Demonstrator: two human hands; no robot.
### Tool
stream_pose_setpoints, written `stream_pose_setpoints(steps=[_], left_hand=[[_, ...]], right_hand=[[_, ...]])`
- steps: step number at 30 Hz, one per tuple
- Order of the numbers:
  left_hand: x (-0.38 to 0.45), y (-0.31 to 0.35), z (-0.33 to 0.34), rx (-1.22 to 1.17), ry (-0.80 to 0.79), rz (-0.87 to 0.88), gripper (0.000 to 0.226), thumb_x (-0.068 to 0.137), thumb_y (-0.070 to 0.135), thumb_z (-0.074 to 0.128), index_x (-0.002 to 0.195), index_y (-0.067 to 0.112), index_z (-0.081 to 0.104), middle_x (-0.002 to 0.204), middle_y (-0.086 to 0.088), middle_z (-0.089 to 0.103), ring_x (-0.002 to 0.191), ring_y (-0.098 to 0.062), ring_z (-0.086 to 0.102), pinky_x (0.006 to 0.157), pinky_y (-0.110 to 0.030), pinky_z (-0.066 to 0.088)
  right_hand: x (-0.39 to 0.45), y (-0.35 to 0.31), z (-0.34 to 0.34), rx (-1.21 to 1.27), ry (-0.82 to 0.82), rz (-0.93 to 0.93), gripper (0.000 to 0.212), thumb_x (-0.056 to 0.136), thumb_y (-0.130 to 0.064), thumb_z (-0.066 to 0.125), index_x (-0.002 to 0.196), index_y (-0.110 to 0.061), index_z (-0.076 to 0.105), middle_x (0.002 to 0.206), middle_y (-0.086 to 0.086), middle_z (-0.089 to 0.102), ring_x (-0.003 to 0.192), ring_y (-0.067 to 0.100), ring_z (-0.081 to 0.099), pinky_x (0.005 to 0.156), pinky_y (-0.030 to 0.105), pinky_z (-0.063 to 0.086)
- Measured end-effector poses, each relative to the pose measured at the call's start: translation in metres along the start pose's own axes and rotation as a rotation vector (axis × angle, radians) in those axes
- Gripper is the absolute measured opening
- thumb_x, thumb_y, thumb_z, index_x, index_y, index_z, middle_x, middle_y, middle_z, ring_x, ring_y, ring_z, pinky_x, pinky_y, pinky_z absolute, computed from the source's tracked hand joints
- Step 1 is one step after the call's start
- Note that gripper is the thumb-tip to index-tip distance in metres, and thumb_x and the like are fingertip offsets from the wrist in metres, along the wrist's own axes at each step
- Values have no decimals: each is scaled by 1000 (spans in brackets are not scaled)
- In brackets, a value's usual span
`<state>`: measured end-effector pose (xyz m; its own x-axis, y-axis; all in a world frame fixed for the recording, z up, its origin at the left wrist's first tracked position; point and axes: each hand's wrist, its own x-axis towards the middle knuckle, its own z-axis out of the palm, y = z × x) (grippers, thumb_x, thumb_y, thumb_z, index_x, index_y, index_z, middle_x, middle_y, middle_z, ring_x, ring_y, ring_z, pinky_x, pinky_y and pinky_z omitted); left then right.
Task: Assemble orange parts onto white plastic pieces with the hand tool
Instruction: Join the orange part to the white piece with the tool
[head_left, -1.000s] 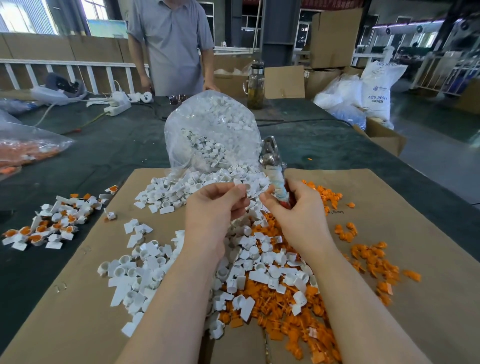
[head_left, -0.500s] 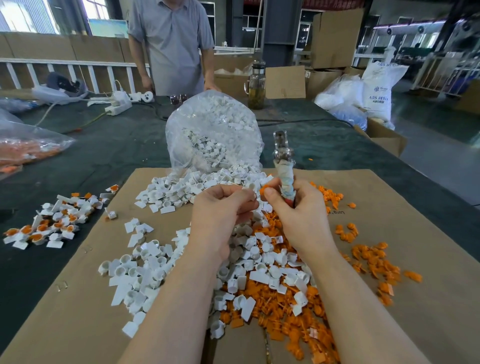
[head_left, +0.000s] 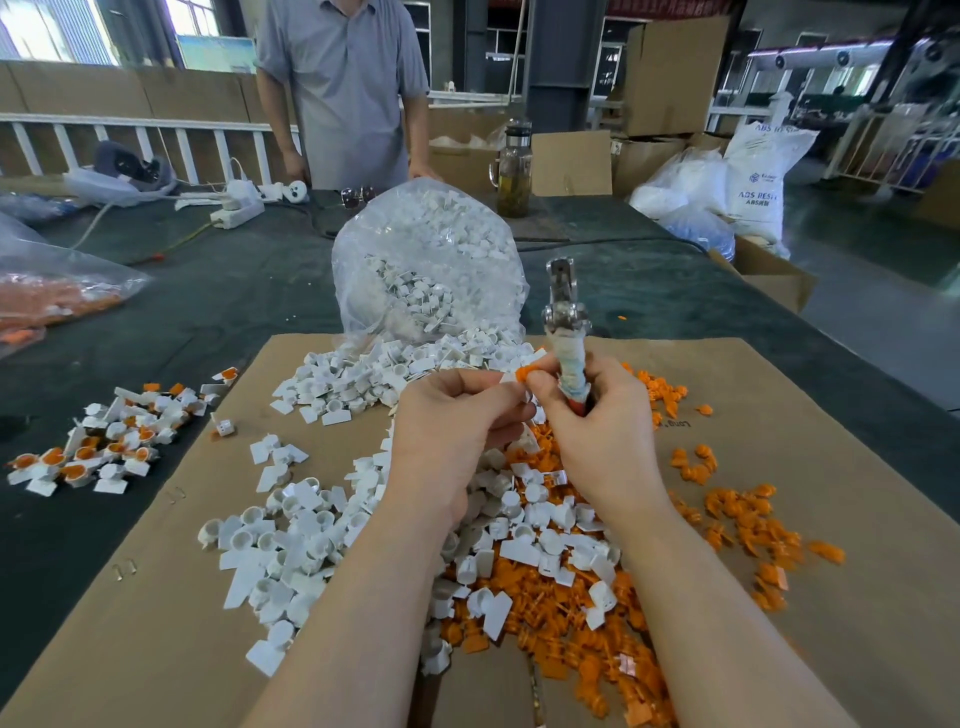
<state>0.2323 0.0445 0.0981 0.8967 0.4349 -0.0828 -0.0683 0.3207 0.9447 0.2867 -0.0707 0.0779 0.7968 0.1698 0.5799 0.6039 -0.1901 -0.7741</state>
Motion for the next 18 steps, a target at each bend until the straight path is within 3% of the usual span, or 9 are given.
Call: stream_pose_setpoints(steps=[9, 15, 18], left_hand=[[-3, 1, 0, 60, 4, 82, 5, 81, 1, 77, 83, 3, 73, 72, -12, 75, 68, -18, 75, 59, -21, 57], [-3, -2, 0, 317, 82, 249, 11, 77, 13, 81, 74, 20, 73, 68, -2, 74, 73, -25, 74, 77, -45, 62], [-3, -2, -1, 372, 91, 296, 12, 78, 17, 81, 73, 24, 73, 66, 4, 73, 69, -20, 73, 73, -41, 62]], right_hand=[[-2, 1, 0, -68, 38, 15, 10, 89, -24, 70, 88, -23, 60, 76, -6, 61, 69, 6, 56, 60, 16, 43], [-2, 1, -1, -170, 44, -33, 17, 88, -26, 71, 84, -29, 54, 68, -13, 52, 62, 4, 50, 55, 13, 35], [-1, 2, -2, -166, 38, -26, 13, 89, -27, 71, 86, -25, 58, 68, -13, 54, 62, 4, 51, 54, 12, 36]])
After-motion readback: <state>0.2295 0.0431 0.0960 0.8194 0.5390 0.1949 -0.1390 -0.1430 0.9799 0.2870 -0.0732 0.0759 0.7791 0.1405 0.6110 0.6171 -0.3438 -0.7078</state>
